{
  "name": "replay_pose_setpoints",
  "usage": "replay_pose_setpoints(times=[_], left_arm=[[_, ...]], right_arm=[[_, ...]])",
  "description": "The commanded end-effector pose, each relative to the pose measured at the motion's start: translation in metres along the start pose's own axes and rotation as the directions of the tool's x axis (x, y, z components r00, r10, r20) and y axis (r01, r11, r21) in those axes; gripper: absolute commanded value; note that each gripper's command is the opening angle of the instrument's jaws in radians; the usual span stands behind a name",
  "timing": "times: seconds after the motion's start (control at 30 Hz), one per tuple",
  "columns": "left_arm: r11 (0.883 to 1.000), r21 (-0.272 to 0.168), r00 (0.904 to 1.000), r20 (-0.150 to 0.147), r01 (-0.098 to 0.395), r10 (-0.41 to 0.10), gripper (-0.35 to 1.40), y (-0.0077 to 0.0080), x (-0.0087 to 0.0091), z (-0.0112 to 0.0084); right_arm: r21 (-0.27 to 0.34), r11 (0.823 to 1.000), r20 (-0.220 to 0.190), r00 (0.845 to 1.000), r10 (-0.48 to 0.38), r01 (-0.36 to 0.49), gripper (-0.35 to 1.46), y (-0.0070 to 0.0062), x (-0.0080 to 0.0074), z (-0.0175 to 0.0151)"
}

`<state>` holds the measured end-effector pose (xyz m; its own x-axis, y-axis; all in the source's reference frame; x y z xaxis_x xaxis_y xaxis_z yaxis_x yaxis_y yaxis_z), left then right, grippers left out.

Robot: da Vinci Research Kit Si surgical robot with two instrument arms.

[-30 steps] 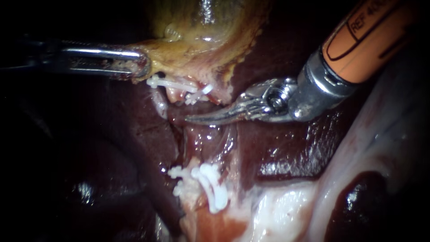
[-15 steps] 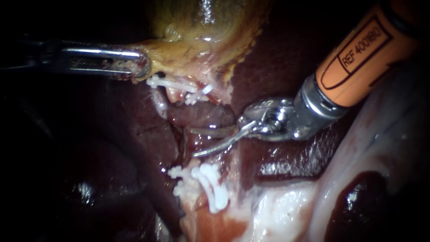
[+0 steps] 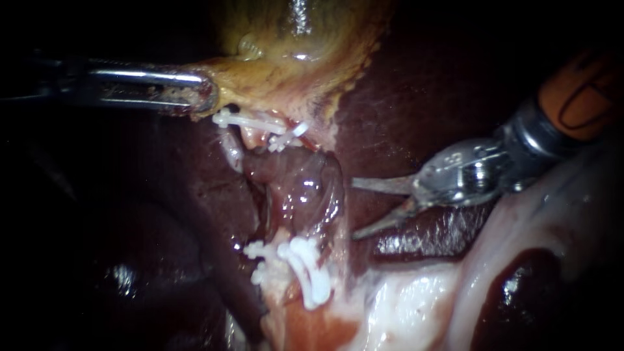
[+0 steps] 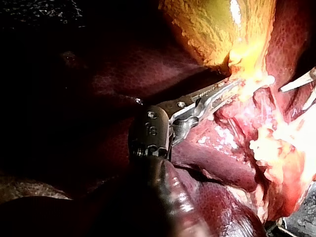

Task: Go back from the cut right tube

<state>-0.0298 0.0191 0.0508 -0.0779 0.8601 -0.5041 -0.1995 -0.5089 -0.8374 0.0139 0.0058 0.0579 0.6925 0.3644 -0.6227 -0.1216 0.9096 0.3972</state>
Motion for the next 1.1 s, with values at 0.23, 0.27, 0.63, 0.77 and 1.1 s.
replay_pose_setpoints(times=[0.23, 0.27, 0.63, 0.77, 1.1], left_arm=[[1.000, 0.002, 1.0000, -0.001, -0.001, 0.001, -0.35, 0.0000, -0.0002, 0.0003], [1.000, 0.003, 1.0000, -0.001, -0.002, 0.002, -0.35, 0.0000, -0.0003, 0.0004], [1.000, 0.014, 0.9998, -0.002, -0.020, 0.020, -0.35, -0.0017, -0.0029, 0.0039], [1.000, 0.013, 0.9996, 0.010, -0.026, 0.026, -0.35, -0.0025, -0.0039, 0.0052], [0.999, 0.013, 0.9994, 0.017, -0.030, 0.029, -0.35, -0.0030, -0.0044, 0.0063]], right_arm=[[-0.046, 0.999, 0.001, 1.000, 0.029, -0.029, 1.43, 0.0004, -0.0013, -0.0020], [-0.046, 0.998, 0.001, 0.999, 0.032, -0.032, 1.43, 0.0004, -0.0013, -0.0020], [-0.039, 0.999, 0.002, 0.999, 0.034, -0.034, 1.43, 0.0005, -0.0015, -0.0023], [-0.036, 0.999, 0.002, 0.999, 0.034, -0.034, 1.43, 0.0005, -0.0015, -0.0023], [-0.025, 0.999, 0.004, 0.999, 0.035, -0.035, 1.43, 0.0006, -0.0016, -0.0023]])
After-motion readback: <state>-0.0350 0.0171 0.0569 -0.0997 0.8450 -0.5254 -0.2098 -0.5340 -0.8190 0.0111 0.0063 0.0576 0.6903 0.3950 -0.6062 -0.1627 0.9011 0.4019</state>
